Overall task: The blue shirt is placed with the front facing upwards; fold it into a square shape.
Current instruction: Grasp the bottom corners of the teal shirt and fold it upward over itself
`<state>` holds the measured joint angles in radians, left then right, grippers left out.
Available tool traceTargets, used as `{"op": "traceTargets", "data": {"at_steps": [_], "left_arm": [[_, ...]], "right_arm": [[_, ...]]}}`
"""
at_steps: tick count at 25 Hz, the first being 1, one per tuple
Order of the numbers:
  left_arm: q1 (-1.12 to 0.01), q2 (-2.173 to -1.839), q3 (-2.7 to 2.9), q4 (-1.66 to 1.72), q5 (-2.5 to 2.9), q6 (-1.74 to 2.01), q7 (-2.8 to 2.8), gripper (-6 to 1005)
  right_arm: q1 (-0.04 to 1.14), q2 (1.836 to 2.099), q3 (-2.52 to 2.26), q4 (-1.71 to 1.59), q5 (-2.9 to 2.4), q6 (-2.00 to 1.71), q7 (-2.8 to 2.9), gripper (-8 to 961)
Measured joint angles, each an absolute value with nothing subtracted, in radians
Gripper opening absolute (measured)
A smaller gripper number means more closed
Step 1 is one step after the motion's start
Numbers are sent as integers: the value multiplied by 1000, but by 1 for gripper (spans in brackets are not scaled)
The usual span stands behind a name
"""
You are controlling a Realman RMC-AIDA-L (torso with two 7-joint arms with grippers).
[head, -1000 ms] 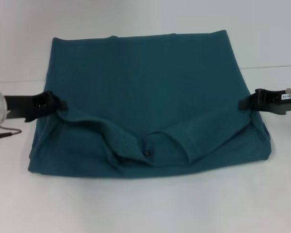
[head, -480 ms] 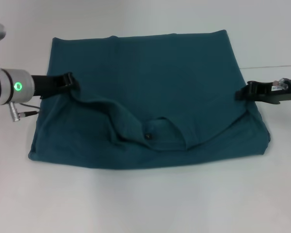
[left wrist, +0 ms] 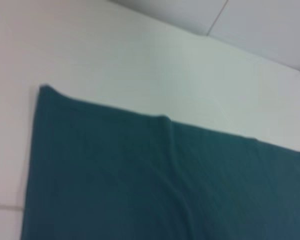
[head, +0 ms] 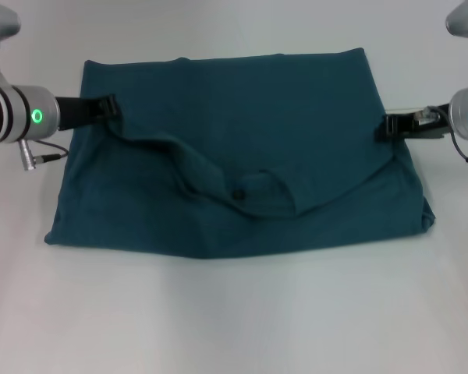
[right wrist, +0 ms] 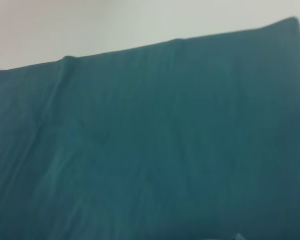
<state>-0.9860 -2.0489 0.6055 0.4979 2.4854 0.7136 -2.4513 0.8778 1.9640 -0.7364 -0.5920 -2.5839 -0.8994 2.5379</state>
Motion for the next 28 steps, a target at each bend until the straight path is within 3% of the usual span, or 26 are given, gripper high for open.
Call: {"op": "traceTargets", "data": {"at_steps": [20,28], "left_arm": [[-1018,-2033,661,490,2488,627,-2445,38],[-1005,-2062,712,488,2488,585,-2448,38]], "right_arm": [[955,1944,-766,-561,-2642,-798,2536,45],[959,1951,-833,-531,-2678,-755,2537,45]]}}
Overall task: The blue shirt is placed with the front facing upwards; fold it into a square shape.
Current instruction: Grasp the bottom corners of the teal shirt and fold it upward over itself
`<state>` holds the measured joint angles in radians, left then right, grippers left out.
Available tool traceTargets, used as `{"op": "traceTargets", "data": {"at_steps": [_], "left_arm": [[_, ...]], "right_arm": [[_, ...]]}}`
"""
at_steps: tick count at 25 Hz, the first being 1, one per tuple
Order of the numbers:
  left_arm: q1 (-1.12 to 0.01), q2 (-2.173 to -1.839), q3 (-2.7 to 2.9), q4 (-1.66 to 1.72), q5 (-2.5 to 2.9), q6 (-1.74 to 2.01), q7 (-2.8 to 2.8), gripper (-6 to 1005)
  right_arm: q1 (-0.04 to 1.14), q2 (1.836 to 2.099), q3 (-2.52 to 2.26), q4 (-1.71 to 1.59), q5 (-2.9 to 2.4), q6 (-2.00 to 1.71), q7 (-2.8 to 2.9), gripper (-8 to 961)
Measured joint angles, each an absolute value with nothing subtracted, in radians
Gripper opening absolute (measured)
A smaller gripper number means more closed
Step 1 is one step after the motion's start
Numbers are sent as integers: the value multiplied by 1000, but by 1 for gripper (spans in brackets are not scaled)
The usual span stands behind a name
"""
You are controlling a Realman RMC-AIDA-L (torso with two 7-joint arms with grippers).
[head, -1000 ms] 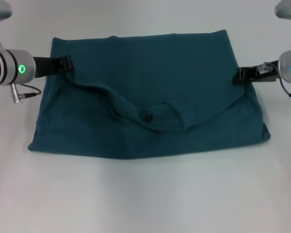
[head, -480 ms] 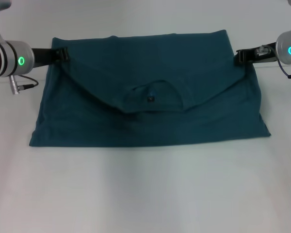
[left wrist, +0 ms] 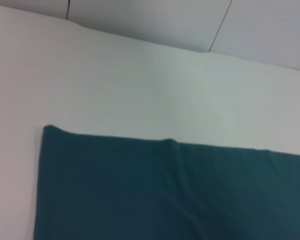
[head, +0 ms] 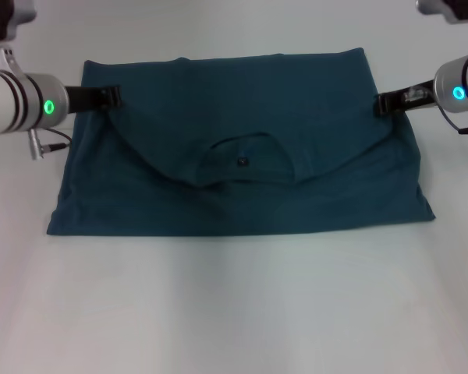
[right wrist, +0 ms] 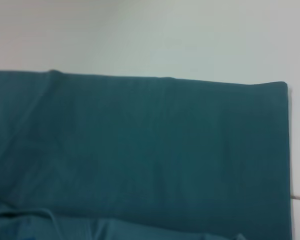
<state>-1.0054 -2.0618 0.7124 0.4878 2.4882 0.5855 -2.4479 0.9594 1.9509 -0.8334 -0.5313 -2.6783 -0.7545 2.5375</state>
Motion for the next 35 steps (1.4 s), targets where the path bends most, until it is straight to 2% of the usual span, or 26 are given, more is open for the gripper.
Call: {"op": "traceTargets", "data": {"at_steps": [4,8,14,20,28,33,35], "left_arm": [[-998,-2079,737,490,2488,568,-2446,39],[-997,-2082,756,487,2488,569,-2453,39],[-994,-2079,756,486,2486,574,-2485,54],[-972,-2076,755,488,2487,575,-2544,232],[-906,-2080,750,560,2481,611,-2605,654],[-840,-2088,750,673,2448,696,-2640,654],[-808,-2093,750,723,2415,724,-2641,653]], "right_arm": [[961,1964,-861,-531,-2716,-727,2539,46],[968,1967,-876,-530,-2750,-710,2542,46],[976,1965,-873,-529,-2761,-694,2547,244],[977,1955,-870,-532,-2762,-701,2579,482],[962,1943,-868,-570,-2749,-771,2593,725],[905,1952,-867,-675,-2642,-871,2554,904],[857,1958,-867,-729,-2538,-929,2510,903]]}}
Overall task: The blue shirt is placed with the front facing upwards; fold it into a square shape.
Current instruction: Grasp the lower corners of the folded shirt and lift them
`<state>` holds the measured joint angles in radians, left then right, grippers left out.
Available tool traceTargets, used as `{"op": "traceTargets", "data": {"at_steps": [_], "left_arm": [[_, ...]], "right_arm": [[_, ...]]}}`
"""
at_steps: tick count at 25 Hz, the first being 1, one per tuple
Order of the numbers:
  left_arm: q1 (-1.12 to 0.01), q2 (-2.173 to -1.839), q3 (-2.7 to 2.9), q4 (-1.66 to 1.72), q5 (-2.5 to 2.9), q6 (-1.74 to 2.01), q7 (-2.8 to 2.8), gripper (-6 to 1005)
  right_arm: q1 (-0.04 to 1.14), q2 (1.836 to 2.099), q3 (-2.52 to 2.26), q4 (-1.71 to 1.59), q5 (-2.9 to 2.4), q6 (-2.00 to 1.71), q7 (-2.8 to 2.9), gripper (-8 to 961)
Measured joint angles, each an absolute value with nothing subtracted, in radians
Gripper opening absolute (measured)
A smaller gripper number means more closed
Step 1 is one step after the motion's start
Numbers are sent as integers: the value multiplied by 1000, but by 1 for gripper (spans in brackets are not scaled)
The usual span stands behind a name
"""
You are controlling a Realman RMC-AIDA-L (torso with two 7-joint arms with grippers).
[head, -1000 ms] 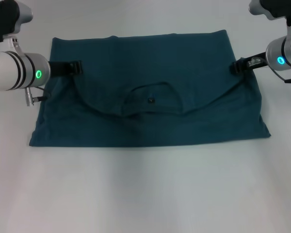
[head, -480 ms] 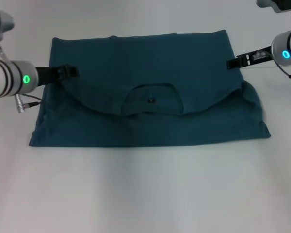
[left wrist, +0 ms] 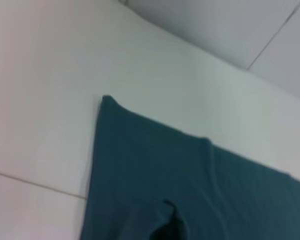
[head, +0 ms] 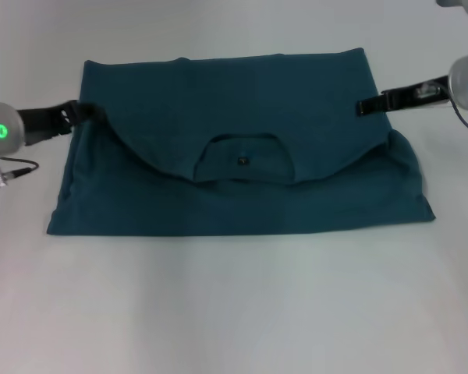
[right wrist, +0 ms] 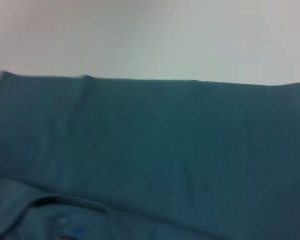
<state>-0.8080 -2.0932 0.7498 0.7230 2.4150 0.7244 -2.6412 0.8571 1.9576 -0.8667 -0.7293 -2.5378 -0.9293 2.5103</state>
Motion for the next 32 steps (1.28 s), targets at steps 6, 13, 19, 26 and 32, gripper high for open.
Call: {"op": "traceTargets", "data": {"at_steps": [6,13,19,26,32], "left_arm": [[-711,-2094,750,807,2323,778,-2660,653],[-624,-2095,750,820,2157,904,-2571,652],[-572,-2073,727,815,2071,1068,-2538,654],[-528,-2045,625,789,2075,1205,-2521,641],[-524,-2037,605,738,2105,1154,-2346,627]], "right_arm": [[761,1960,-867,-787,-2337,-1078,2394,899],[613,1979,-867,-794,-2040,-1317,2188,892],[505,1985,-835,-771,-1856,-1458,2129,890],[445,1988,-728,-680,-1764,-1628,2017,888],[424,1986,-722,-660,-1766,-1623,1974,886]]}}
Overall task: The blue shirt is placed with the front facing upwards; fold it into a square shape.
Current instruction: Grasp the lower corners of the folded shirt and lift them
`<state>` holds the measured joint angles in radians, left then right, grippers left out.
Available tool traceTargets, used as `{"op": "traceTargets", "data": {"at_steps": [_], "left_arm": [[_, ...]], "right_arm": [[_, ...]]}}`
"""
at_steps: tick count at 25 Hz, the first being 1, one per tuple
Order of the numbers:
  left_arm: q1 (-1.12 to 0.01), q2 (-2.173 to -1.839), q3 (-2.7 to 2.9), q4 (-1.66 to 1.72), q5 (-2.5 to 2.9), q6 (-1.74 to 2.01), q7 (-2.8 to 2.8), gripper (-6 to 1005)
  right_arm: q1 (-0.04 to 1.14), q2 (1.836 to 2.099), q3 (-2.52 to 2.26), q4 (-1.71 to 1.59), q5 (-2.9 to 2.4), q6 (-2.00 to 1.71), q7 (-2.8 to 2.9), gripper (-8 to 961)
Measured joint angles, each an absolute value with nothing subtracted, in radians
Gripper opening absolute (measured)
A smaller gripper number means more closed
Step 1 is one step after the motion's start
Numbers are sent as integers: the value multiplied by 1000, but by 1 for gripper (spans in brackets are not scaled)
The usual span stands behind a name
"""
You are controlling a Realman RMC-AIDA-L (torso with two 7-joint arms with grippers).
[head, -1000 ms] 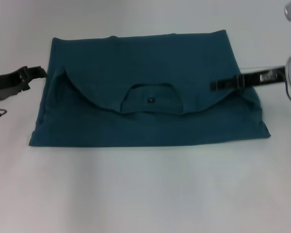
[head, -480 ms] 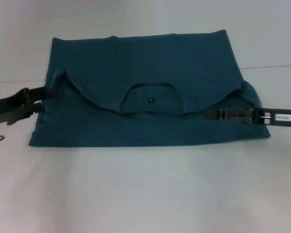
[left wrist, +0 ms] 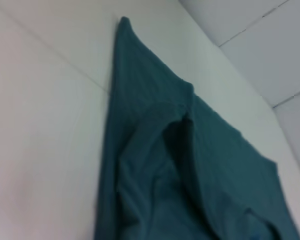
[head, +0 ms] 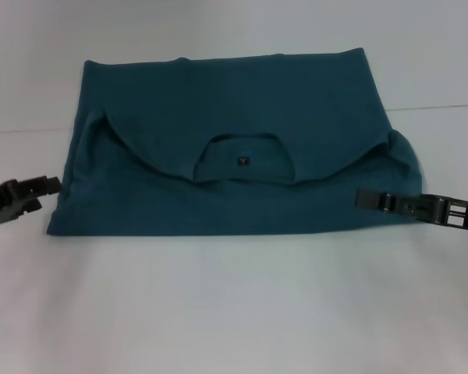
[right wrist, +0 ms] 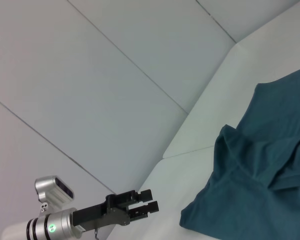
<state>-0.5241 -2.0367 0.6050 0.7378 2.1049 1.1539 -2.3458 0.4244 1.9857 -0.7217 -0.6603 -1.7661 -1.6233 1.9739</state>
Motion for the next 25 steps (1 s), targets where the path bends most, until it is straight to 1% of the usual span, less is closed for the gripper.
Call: {"op": "traceTargets", "data": {"at_steps": [5,12,18,25], "left_arm": [[-537,-2044,613,696,2105,1070,-2141,631],[-554,-2033,609,648,2120,1049,-2207,649],[-562,-2031,615,649,2127,1043,-2253,664],[-571,-2035,646,615,2126,939,-2255,807]], "right_arm": [[430,1977,-717,-634,-1766,-1614,1958,886],[430,1976,-715,-633,-1766,-1606,1959,886],[432,1976,-715,-633,-1766,-1604,1960,886],[430,1976,-715,-633,-1765,-1596,1959,887]]}}
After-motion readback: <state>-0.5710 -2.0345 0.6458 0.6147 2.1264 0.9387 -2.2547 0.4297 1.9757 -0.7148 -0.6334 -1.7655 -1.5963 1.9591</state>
